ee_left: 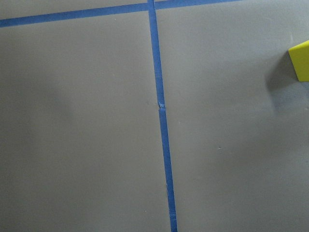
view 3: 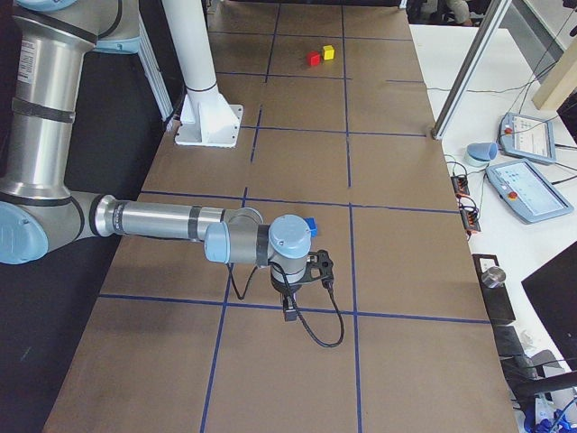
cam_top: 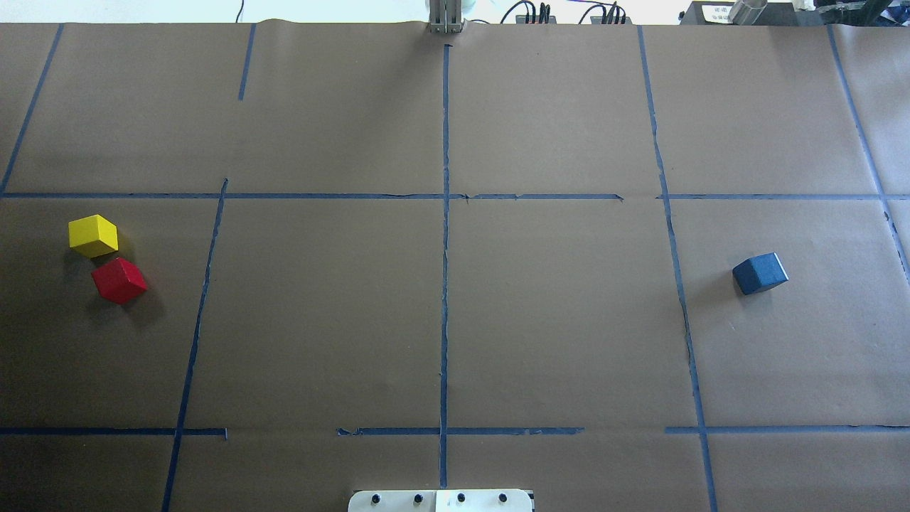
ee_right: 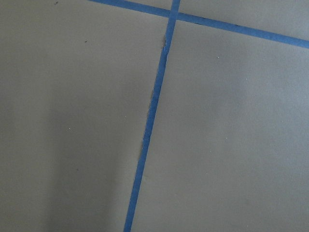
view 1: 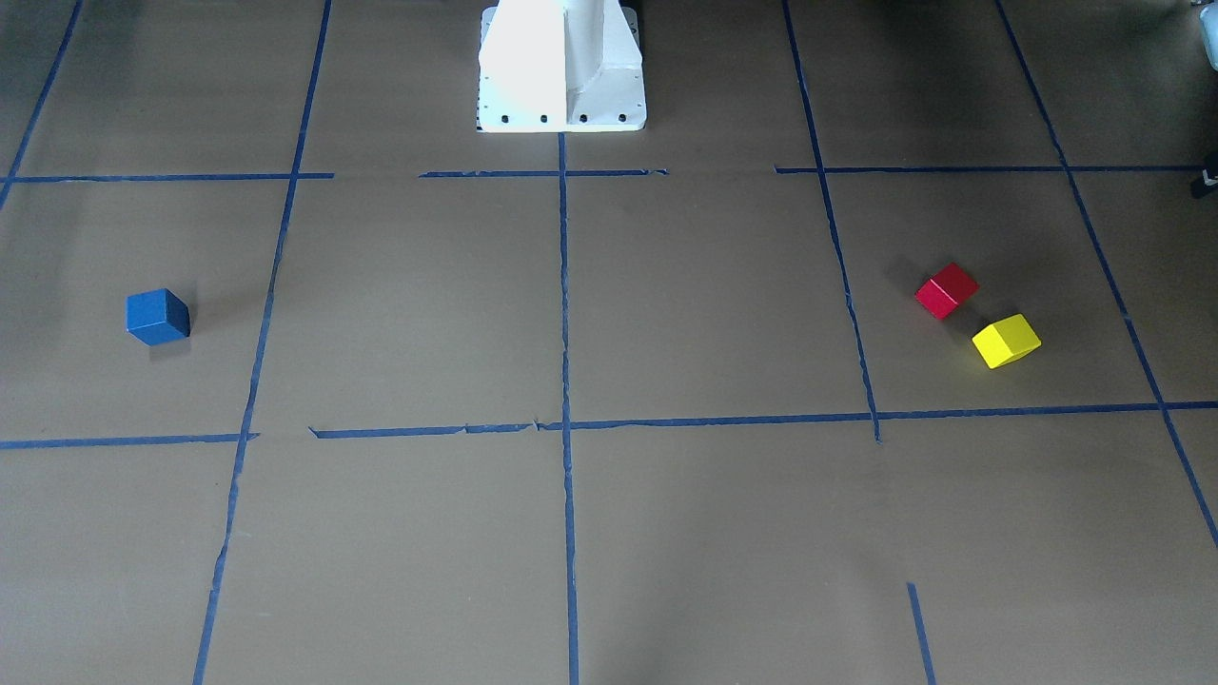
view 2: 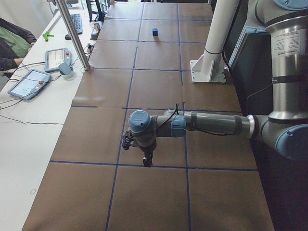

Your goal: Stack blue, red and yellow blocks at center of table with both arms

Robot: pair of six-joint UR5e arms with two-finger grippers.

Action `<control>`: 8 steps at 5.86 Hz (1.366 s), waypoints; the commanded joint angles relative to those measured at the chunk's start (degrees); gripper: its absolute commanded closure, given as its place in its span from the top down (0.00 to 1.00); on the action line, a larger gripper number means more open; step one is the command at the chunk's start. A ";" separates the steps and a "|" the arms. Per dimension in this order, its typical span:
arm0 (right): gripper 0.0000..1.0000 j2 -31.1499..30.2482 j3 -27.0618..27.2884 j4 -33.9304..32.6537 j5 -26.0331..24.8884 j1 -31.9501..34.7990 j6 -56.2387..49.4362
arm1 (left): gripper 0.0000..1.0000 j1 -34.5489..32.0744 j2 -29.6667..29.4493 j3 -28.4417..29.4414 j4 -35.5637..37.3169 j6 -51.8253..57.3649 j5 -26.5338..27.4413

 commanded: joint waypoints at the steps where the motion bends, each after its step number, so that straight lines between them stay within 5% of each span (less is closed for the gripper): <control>1: 1.00 0.81 1.44 0.43 0.07 -0.03 0.32 | 1.00 0.17 -0.12 0.00 0.00 0.00 0.00; 5: 1.00 7.75 0.65 5.36 2.08 -3.44 2.41 | 1.00 0.26 -0.20 0.09 0.00 -0.09 0.00; 8: 0.98 8.46 4.70 12.39 1.30 -20.11 27.02 | 1.00 0.35 -0.20 0.09 -0.09 -0.09 -0.09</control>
